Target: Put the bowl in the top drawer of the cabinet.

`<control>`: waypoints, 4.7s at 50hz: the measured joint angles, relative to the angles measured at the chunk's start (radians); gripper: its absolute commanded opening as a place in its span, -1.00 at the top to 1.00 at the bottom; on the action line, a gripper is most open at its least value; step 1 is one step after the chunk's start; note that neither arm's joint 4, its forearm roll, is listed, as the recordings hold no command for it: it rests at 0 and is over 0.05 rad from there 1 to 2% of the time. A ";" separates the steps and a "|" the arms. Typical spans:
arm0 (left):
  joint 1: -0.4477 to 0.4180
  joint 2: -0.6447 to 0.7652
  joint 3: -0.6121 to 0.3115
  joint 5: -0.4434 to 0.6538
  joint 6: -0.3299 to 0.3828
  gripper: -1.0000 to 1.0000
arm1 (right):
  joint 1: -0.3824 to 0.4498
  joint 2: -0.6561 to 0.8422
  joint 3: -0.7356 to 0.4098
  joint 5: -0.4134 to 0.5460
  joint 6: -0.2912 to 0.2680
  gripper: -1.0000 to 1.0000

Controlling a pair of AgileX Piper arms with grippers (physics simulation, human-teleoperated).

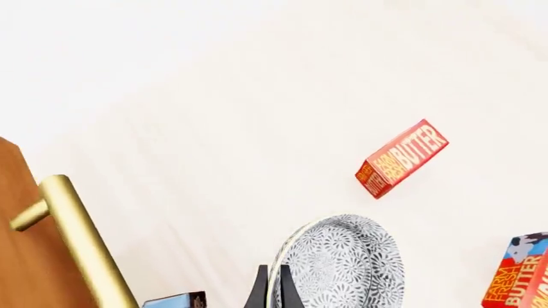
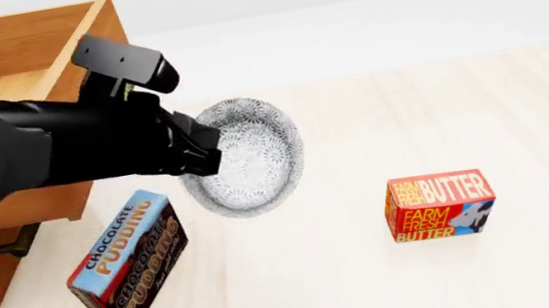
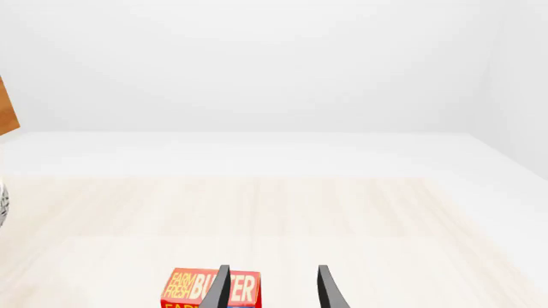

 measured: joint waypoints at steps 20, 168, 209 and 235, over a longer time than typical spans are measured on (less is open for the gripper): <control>0.047 -0.064 -0.067 0.039 0.022 1.00 | 0.000 0.000 0.000 0.000 0.000 -1.00; 0.795 0.074 -0.194 -0.075 -0.076 1.00 | 0.000 0.000 0.000 0.000 0.000 -1.00; 0.824 0.114 -0.155 -0.103 -0.096 -1.00 | 0.000 0.000 0.000 0.000 0.000 -1.00; 0.829 0.095 -0.191 -0.075 -0.056 -1.00 | 0.000 0.000 0.000 0.000 0.000 -1.00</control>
